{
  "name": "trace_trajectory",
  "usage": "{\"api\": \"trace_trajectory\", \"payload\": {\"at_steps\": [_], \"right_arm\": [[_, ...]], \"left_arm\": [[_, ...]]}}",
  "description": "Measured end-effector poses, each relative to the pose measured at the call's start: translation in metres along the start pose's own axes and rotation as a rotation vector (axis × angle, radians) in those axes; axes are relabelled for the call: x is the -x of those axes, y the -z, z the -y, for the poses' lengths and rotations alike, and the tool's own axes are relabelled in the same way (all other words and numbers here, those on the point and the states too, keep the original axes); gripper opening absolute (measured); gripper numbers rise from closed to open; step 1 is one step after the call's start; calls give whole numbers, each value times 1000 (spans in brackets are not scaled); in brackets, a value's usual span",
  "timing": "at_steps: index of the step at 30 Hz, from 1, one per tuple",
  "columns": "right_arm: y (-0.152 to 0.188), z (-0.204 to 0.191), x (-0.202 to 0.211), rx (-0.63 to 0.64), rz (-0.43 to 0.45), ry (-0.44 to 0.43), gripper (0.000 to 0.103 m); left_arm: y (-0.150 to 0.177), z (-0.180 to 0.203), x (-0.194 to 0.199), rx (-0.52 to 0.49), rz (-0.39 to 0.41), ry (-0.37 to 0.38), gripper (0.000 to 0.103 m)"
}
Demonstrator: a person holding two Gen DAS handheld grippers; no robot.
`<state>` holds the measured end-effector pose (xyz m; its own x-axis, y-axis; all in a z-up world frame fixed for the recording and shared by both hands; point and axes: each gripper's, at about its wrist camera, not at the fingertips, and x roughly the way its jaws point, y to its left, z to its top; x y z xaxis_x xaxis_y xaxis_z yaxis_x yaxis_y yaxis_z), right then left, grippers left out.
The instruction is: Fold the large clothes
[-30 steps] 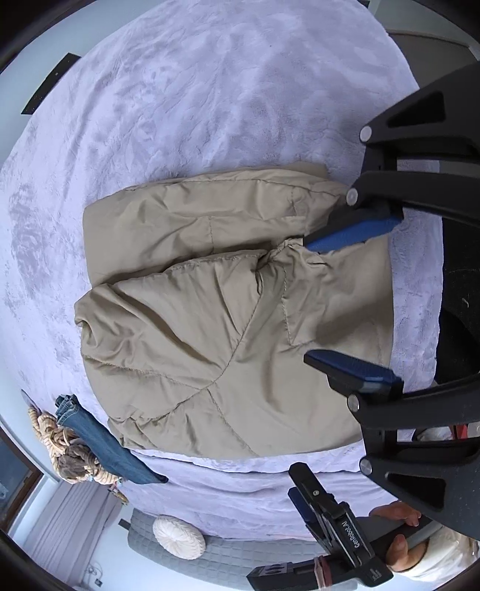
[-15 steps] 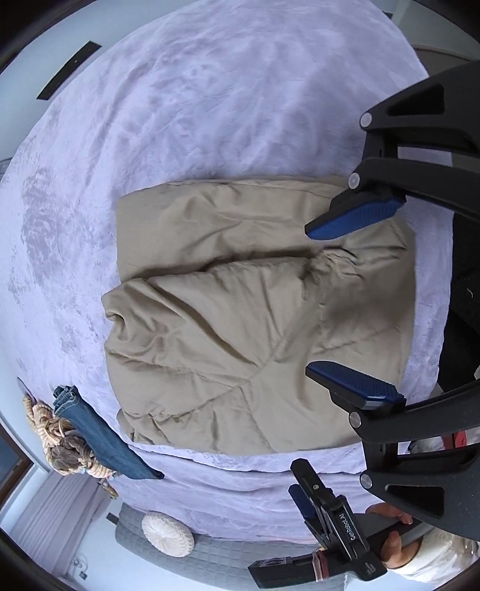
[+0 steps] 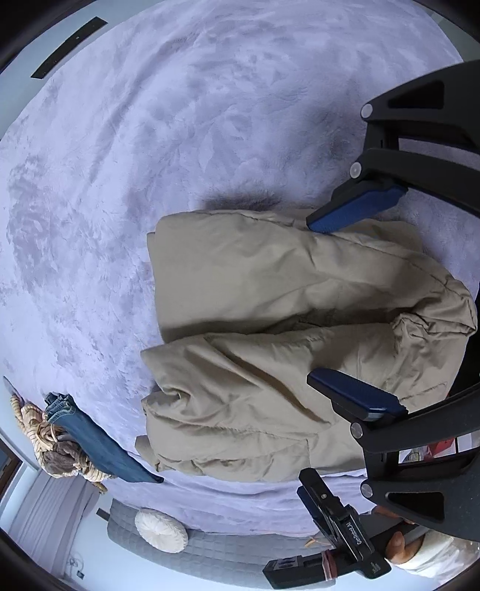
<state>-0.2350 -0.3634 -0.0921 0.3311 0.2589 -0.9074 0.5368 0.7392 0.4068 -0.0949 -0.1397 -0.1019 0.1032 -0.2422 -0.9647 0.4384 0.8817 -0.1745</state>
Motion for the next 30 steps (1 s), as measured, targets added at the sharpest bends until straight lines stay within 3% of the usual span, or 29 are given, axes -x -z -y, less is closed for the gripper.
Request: {"api": "trace_trajectory", "payload": {"at_steps": [6,9,14,15,16,21,25,30], "right_arm": [[-15,24,-3,-64,16,-115,82],[-20,32,-8,-70,31,-126,85],[-28,54,-36,-166,-27,-223,87],[-29,54,-38,-166,-29,-246,91],[-30,53,-38,-157,-29,-264,103],[-35,38,-31,-66,-27,-355,103],[-39,19,-40,42,-99,-311,103],[-47,12,-58,87,-146,-244,103]], "left_arm": [[-4,7,-7,8,-7,20,102],[-6,9,-11,10,-14,18,102],[-7,13,-14,3,-22,13,102],[-8,13,-15,3,-23,12,102],[-9,13,-15,3,-25,12,102],[-11,13,-17,0,-32,16,102],[-16,10,-19,0,-33,57,102],[-33,-21,-21,55,-1,239,102]]}}
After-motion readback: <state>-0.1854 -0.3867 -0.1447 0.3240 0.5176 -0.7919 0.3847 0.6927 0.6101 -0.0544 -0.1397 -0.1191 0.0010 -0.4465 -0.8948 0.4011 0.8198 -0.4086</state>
